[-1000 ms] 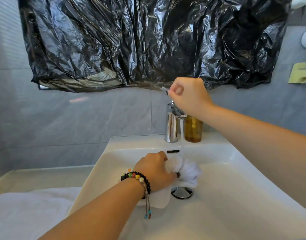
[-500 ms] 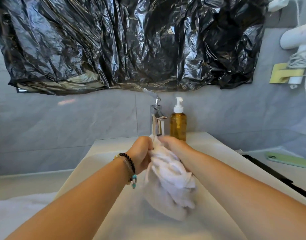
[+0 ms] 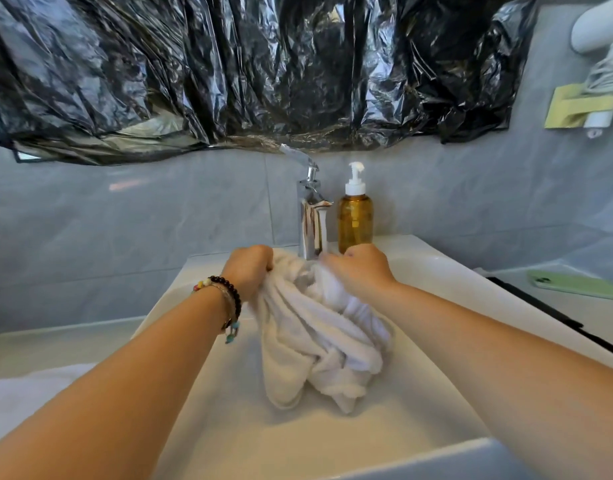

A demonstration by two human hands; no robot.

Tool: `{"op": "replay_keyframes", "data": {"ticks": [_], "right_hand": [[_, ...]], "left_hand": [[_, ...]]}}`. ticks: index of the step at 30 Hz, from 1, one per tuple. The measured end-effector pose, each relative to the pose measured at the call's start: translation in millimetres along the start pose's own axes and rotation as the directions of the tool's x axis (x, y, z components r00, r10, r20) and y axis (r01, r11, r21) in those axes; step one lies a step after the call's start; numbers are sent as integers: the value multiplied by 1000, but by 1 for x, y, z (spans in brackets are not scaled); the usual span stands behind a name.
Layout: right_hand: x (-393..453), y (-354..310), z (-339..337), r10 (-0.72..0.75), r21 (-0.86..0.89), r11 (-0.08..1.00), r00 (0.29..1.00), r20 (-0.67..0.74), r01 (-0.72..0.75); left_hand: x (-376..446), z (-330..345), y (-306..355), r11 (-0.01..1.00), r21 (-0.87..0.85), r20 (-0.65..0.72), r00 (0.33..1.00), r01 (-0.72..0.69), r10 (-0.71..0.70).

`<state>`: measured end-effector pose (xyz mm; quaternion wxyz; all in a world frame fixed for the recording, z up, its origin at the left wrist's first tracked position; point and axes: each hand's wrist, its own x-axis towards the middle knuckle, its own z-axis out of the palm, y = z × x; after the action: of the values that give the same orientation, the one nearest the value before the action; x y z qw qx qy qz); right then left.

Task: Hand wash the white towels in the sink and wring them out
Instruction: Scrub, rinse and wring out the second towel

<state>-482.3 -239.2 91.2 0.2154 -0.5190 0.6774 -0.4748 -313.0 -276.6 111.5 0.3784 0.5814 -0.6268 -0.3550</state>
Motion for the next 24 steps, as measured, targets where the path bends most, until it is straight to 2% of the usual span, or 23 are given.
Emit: {"op": "replay_keyframes", "data": {"ticks": [1, 2, 4, 6, 7, 9, 10, 12, 13, 17, 20, 22, 24], "right_hand": [[-1, 3, 4, -72, -69, 995, 997, 22, 74], [-3, 4, 9, -130, -102, 986, 991, 42, 134], [-1, 5, 22, -191, -113, 973, 976, 107, 203], [0, 0, 32, -246, -137, 956, 963, 107, 260], [2, -3, 36, -273, -103, 955, 960, 55, 278], [8, -11, 39, -209, 78, 974, 976, -64, 214], [10, -17, 39, -89, 248, 963, 992, -87, 108], [15, -24, 39, 135, 529, 842, 991, -10, -109], [15, -24, 38, 197, 559, 807, 979, 48, -190], [8, -27, 34, 214, 533, 793, 953, 212, -297], [6, -29, 26, 207, 440, 854, 957, 202, -278], [3, -29, 18, 147, 298, 936, 977, 157, -189], [-6, -28, 6, 69, 130, 987, 981, 179, -93]], "left_hand": [[0, 3, -2, 998, -54, 53, 998, 24, -21], [1, 6, -4, 1000, 4, 83, 997, 4, -4], [3, 8, -10, 954, 282, 76, 993, -104, 86], [5, 5, -15, 787, 591, 79, 984, -177, 162], [4, 3, -15, 712, 670, 98, 975, -213, 199], [-1, 2, -10, 686, 651, 186, 945, -324, 270], [-5, 3, -7, 708, 594, 262, 924, -382, 278], [-14, 6, 0, 763, 493, 440, 876, -418, 196], [-17, 6, 2, 775, 482, 510, 850, -408, 131], [-22, 0, 5, 693, 571, 626, 780, -441, -20], [-25, 6, 1, 598, 623, 670, 738, -504, -77], [-26, 17, -5, 567, 596, 688, 725, -569, 4], [-25, 26, -11, 504, 589, 667, 732, -632, 138]]}}
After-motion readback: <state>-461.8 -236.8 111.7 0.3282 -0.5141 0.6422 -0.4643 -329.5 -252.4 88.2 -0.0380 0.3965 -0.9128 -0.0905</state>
